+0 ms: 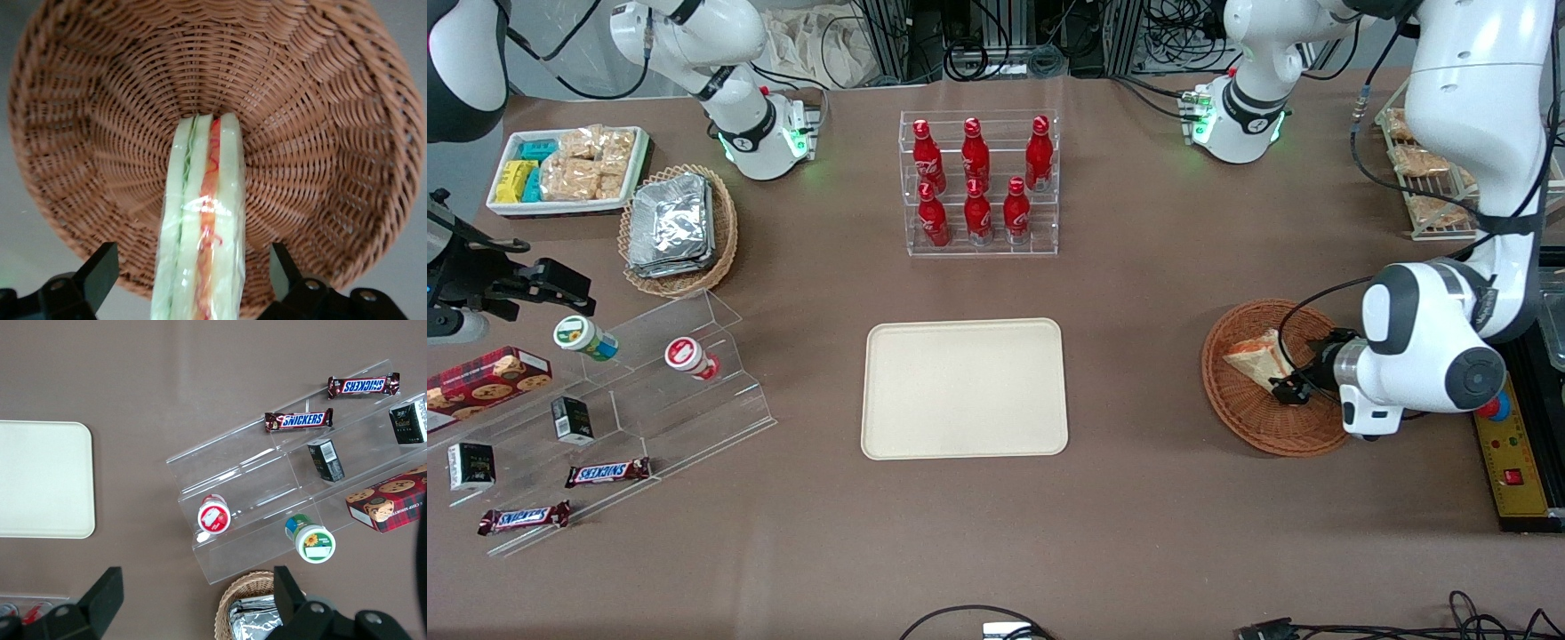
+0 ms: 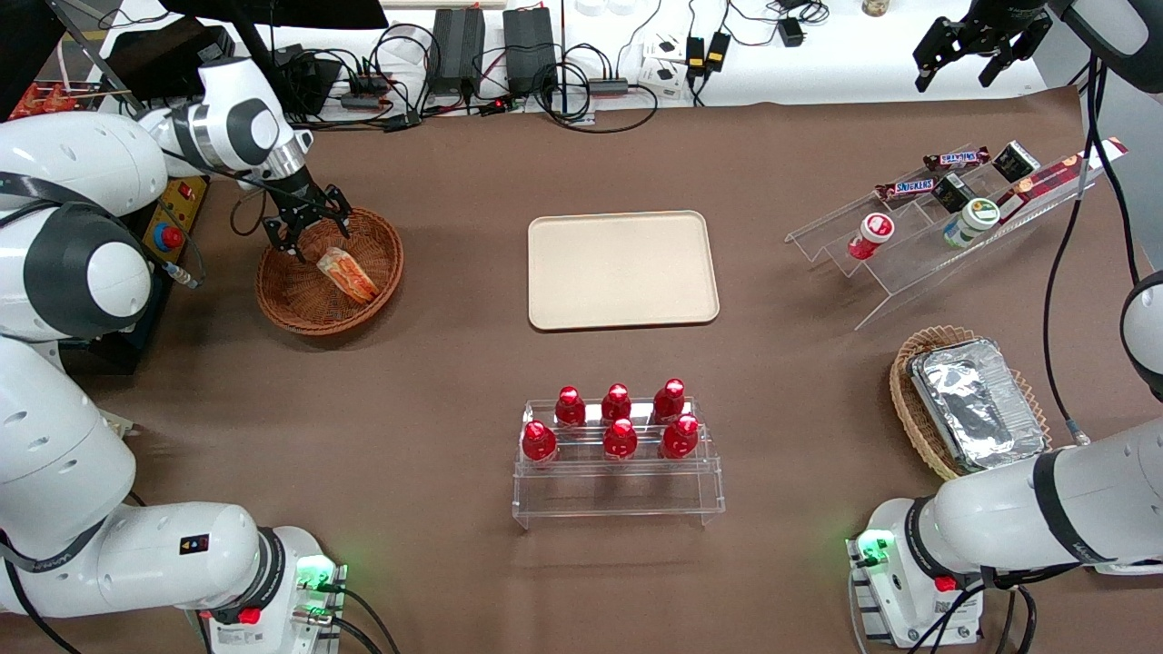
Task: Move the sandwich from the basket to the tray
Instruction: 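Lower the open left gripper over the wrapped sandwich in the basket, then close the left gripper on the sandwich and lift it from the basket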
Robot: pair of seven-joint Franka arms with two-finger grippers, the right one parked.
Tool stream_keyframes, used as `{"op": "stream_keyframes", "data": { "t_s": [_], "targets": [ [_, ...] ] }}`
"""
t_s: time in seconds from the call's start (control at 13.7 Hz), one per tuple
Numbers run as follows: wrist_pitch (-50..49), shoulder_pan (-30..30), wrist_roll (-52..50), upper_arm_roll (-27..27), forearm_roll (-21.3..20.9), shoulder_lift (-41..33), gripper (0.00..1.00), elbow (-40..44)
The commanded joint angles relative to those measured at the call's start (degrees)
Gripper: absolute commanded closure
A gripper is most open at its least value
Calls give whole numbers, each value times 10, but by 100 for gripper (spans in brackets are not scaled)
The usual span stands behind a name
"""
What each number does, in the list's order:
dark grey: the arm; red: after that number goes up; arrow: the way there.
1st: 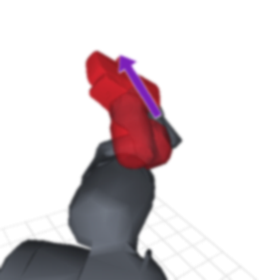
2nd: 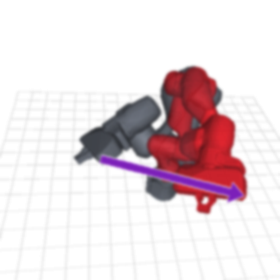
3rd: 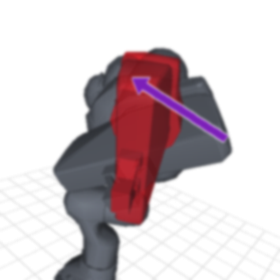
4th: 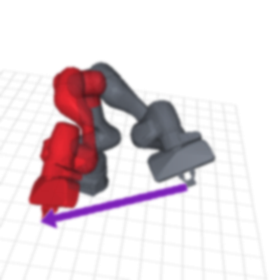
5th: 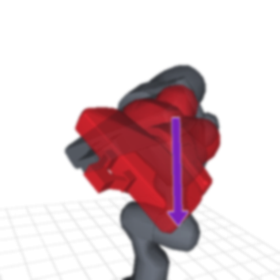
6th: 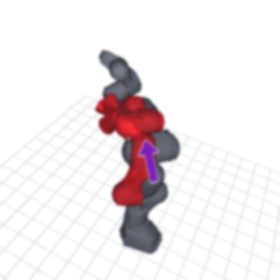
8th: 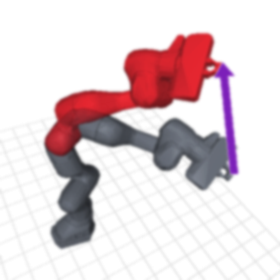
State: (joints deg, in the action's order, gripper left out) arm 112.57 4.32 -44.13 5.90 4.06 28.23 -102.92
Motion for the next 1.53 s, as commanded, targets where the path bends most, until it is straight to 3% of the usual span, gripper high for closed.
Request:
{"op": "stream_keyframes", "data": {
  "t_s": [0.0, 0.51, 0.58, 0.73, 0.8, 0.88, 0.95, 1.17, 1.46],
  "targets": [
    [39, 1, -27, 4, 6, -1, 0, -29],
    [95, 0, -30, 6, 7, 3, 2, -69],
    [98, 0, -30, 6, 7, 2, 19, -71],
    [95, 0, -30, 7, 6, -2, 66, -71],
    [93, 0, -30, 8, 6, -6, 84, -70],
    [90, 0, -29, 13, 5, -17, 96, -70],
    [79, 0, -29, 21, 5, -32, 100, -69],
    [21, 0, -18, 55, 2, -88, 100, -49],
    [-73, 0, 51, 130, -4, -92, 100, 55]
  ]
}}
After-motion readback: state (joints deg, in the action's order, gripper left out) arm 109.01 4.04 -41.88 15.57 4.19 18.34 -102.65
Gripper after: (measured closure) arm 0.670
